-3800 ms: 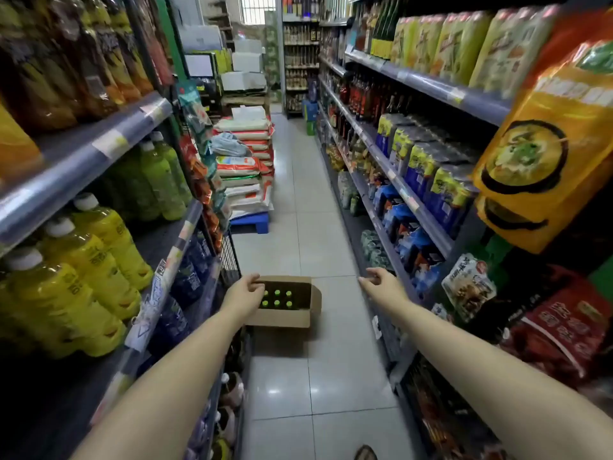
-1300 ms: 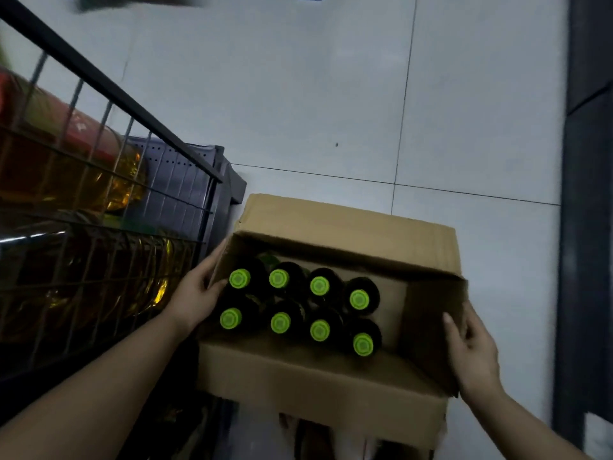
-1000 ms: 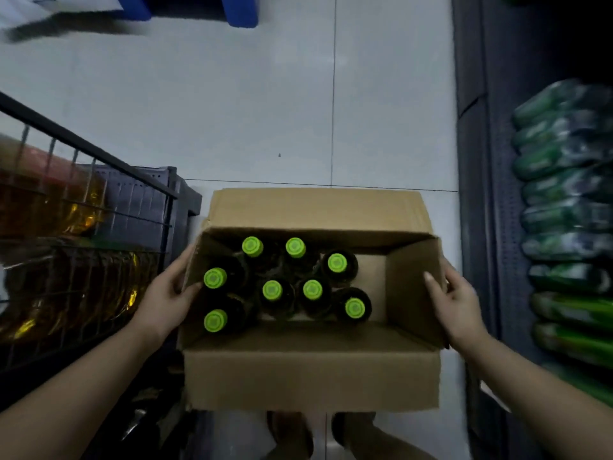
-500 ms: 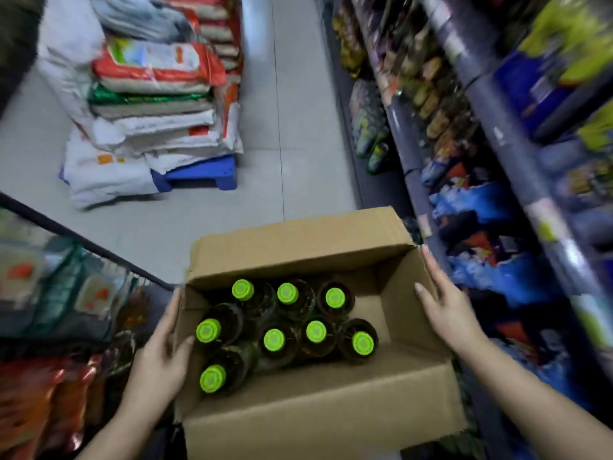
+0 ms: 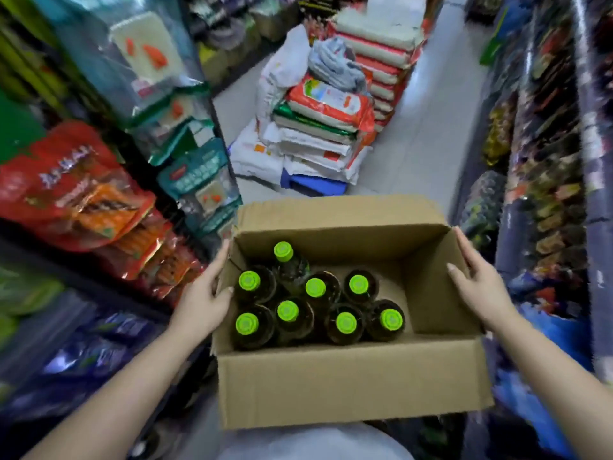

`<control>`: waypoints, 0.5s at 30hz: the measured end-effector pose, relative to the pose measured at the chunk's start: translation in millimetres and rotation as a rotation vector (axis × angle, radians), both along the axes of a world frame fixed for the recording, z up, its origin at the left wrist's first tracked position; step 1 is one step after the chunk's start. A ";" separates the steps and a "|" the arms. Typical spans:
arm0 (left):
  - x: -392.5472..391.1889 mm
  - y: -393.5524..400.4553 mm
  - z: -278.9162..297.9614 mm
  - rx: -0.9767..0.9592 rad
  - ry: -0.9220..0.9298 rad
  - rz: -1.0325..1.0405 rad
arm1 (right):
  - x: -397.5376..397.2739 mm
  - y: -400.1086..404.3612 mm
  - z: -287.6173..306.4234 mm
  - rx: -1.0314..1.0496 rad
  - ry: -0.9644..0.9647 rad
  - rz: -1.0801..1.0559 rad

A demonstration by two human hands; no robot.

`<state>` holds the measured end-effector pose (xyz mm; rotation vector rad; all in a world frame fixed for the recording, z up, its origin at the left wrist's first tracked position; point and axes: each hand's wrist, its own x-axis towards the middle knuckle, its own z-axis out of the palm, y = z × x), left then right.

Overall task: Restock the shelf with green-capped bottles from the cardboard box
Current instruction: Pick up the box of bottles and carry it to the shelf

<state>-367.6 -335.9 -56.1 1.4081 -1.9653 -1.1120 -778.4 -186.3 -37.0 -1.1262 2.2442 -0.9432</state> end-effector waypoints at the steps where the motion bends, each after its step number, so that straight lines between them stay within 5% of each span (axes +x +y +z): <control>1: 3.3 10.1 -0.8 0.012 0.002 0.065 | -4.3 -13.8 -0.3 0.019 0.007 0.042; 8: 40.4 110.5 -16.4 0.103 0.009 0.543 | 14.2 -105.8 6.2 0.015 0.061 0.551; 15: 78.9 254.4 -25.2 0.121 0.103 0.998 | 140.6 -162.4 7.6 0.023 0.135 1.056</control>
